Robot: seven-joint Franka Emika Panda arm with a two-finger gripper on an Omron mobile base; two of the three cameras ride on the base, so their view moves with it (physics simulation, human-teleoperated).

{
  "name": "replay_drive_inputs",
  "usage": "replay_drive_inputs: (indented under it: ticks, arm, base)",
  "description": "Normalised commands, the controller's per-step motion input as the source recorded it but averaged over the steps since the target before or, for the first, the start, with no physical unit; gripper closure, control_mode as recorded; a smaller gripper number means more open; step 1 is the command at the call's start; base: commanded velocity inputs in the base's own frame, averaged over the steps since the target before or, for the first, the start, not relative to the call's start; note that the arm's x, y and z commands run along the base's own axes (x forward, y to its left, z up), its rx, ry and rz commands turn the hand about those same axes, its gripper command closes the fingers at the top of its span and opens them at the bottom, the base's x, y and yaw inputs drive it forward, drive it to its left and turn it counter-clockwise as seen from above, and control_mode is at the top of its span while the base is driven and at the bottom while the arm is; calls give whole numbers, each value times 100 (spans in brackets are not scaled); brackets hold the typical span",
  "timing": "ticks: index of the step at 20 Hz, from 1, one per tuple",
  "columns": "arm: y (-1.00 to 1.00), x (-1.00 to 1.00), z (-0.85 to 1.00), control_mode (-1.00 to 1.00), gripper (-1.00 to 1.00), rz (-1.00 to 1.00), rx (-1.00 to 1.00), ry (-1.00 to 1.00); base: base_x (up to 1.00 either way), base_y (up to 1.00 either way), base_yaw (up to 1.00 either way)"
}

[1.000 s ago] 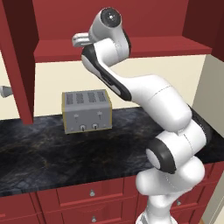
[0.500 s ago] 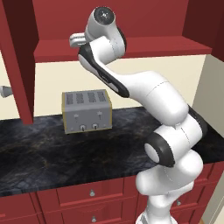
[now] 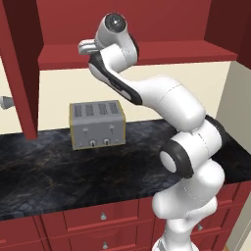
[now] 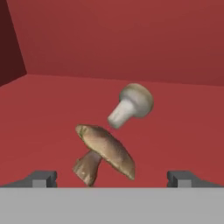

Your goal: Pick the mushrooms from the cabinet and place them in one bowl. Pick the carrot from the sink and place it in the other bowl.

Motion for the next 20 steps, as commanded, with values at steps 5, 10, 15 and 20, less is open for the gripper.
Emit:
replay_drive_inputs:
  ticks: [5,10,15,20]
  arm:
    - [35,50,0,-100,-100,-6,0,0]
    - [22,42,0,-100,-100,-5,0,0]
    - [-9,7,-75,-100,100,0,-5,10]
    - [-5,-4,-29,-100,100,0,-2,3]
  base:
    - [0,0,0]
    - [0,0,0]
    - [0,0,0]
    - [0,0,0]
